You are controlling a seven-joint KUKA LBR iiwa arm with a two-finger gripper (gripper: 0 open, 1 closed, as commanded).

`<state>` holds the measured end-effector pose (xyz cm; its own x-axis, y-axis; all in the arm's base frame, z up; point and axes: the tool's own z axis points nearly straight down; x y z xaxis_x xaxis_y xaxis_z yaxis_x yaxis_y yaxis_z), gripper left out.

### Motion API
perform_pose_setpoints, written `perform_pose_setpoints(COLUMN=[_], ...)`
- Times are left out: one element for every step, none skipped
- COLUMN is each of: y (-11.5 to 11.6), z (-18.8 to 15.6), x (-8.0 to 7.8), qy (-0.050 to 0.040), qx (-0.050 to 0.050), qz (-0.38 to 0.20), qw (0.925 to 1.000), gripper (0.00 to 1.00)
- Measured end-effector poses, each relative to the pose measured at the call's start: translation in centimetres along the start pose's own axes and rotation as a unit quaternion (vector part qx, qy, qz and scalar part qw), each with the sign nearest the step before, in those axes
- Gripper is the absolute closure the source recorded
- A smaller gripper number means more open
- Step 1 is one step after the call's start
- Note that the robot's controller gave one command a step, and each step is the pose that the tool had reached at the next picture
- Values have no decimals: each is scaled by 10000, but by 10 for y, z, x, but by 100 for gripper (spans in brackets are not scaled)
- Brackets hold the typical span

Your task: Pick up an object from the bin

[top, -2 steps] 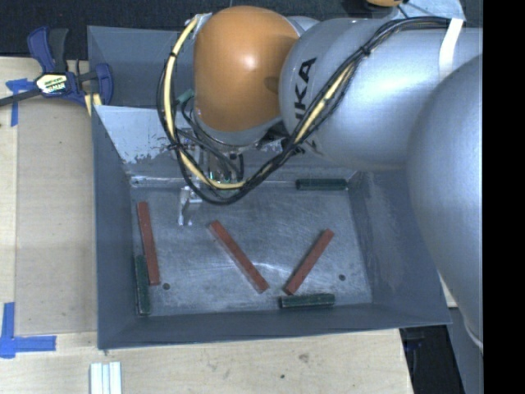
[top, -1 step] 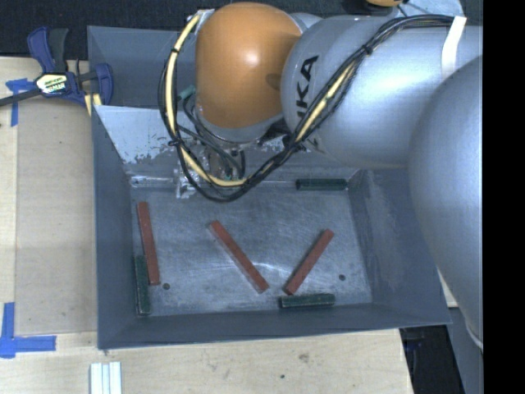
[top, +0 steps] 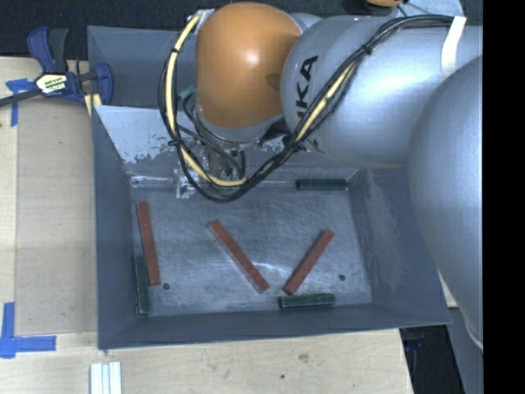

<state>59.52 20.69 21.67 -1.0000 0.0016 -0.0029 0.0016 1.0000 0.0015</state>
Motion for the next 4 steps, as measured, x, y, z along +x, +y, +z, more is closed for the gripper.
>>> perform_pose_setpoints(y=[13, 13, 36, 36], z=[67, 66, 134, 133], x=[1, 1, -25, -25], qy=[7, 2, -86, -92], qx=[1, 0, -28, -33], qz=[-45, -41, -628, -621], qw=[10000, 10000, 9980, 9980], gripper=[0, 0, 100, 0])
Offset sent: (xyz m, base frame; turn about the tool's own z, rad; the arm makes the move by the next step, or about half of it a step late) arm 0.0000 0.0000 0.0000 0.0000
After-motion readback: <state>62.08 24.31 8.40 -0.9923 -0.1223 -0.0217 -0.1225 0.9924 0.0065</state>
